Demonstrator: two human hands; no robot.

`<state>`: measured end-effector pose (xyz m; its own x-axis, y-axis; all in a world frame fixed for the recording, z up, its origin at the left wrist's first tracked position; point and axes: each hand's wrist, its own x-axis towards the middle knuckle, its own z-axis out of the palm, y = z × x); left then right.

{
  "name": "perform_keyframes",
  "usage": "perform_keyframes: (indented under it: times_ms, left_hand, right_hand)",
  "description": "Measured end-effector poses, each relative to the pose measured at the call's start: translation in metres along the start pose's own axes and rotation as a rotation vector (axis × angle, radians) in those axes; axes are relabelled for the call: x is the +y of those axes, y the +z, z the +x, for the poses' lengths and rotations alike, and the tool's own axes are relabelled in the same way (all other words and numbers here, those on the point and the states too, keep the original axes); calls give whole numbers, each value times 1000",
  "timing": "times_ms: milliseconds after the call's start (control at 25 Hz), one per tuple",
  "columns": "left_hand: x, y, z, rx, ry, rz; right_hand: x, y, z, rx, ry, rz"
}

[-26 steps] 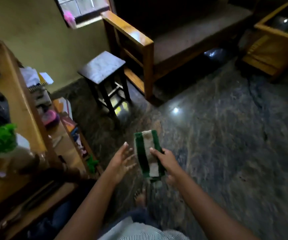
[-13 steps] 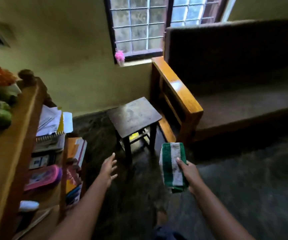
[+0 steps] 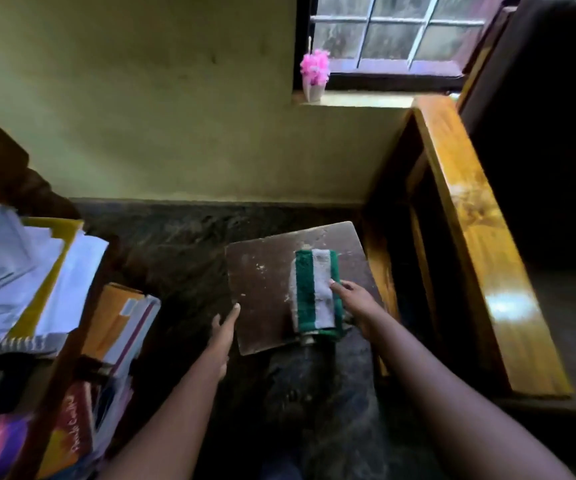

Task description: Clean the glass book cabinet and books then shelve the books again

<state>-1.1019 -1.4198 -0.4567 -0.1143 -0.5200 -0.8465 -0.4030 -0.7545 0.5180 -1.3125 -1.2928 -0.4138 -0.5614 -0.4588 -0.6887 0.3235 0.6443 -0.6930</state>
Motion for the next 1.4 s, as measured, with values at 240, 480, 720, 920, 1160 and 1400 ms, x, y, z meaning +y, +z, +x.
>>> perform_keyframes:
  times_ms: [240,480,720,920,1160,1400]
  left_hand:
    - [15,43,60,95,-65,-7]
    - [-29,9,149,81,-194,-87]
    - [3,7,44,64,-176,-173]
    - [-5,-6,-58,66,25,-47]
    - [-57,-51,-174,-17,184,168]
    - [-119,-27,-259,-254,295,431]
  right_hand:
    - [21,-31,95,452,-6,-351]
    - [46,-56,136,162,290,-314]
    - [71,-50,44,214,327,-153]
    - [109,-42,-69,270,310,65]
    - [189,-27,-232,336,246,461]
    - [283,-31,-377,547,280,896]
